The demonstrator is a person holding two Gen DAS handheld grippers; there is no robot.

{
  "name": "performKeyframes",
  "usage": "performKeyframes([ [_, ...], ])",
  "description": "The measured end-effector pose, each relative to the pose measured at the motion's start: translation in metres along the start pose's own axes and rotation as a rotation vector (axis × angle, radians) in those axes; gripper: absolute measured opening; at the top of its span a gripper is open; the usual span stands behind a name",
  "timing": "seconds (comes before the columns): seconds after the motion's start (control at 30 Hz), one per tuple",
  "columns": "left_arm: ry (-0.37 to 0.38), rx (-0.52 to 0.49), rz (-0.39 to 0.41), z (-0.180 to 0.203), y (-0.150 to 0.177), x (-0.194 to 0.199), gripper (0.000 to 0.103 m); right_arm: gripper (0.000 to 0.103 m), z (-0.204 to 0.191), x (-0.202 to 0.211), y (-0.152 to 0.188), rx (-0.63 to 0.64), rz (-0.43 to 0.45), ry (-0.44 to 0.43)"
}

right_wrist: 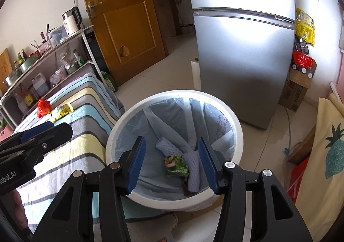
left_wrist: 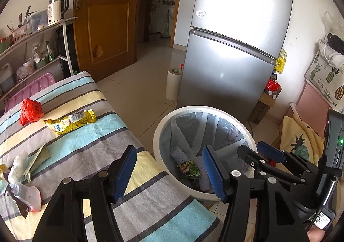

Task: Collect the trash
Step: 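Move both tools back over the table toward the remaining trash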

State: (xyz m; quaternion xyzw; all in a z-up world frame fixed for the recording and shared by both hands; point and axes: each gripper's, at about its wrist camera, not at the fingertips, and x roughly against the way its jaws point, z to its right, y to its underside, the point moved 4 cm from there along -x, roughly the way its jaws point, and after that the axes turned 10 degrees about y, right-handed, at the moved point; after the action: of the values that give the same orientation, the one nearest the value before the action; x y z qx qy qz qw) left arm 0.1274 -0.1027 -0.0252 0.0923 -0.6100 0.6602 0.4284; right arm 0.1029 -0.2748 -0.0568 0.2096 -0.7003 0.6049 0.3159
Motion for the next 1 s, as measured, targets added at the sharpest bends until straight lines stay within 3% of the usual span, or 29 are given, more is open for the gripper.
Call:
performKeyframes([
  [0.43, -0.09, 0.11, 0.111, -0.054, 0.027, 0.079, 0.063, 0.056, -0.065, 0.032, 0.004, 0.082, 0.056, -0.128],
  [0.83, -0.302, 0.225, 0.178, -0.131, 0.062, 0.147, 0.063, 0.056, -0.15, 0.043, 0.019, 0.209, 0.048, -0.279],
  [1.0, -0.349, 0.288, 0.184, -0.161, 0.08, 0.169, 0.063, 0.056, -0.184, 0.045, 0.029, 0.261, 0.039, -0.322],
])
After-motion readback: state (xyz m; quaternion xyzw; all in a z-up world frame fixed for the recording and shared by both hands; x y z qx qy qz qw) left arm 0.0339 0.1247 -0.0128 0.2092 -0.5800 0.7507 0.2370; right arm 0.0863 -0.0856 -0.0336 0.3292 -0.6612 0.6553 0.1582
